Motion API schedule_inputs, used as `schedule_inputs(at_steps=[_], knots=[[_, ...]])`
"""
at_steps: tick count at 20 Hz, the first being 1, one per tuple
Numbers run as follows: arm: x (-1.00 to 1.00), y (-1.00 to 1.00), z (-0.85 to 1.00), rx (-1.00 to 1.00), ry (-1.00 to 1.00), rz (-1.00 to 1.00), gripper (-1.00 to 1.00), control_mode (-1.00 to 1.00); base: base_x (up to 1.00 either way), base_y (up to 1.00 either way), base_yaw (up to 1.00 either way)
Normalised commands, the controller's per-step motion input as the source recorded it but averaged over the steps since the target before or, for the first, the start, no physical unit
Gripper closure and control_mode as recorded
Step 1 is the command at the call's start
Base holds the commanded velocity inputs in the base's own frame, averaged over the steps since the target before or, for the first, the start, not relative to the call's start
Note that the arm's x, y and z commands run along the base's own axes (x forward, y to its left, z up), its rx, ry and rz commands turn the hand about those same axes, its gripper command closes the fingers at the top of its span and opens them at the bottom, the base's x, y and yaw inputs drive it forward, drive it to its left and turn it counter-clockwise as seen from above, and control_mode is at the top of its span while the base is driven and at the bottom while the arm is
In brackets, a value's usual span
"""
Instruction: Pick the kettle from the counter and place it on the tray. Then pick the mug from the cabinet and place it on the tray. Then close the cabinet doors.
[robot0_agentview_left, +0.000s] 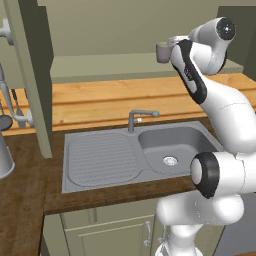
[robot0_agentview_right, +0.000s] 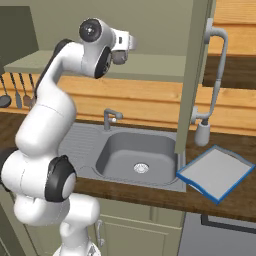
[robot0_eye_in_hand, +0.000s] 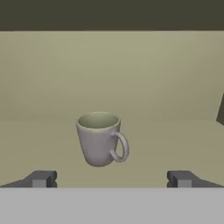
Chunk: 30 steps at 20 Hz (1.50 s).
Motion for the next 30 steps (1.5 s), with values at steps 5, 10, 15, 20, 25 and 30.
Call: schedule_inputs(at_steps=[5,10,15,20,25,30], knots=[[0.30,-0.01,-0.20,0.00,-0.05,0.01,-1.00,-1.00,0.00,0.00,0.00],[0.32,0.00,-0.19,0.00,-0.07,0.03,-1.00,-1.00,0.00,0.00,0.00],[0.38,-0.08,-0.09,0.00,-0.06,0.05,-1.00,-1.00,0.00,0.00,0.00],[0.26,-0.05,-0.06,0.00,-0.04,0.05,-1.00,-1.00,0.00,0.00,0.00],[0.10,-0.02,-0.11,0.00,-0.03,0.09,-1.00,-1.00,0.00,0.00,0.00],[0.11,-0.05,-0.13,0.00,-0.02,0.12,-1.00,-1.00,0.00,0.00,0.00]])
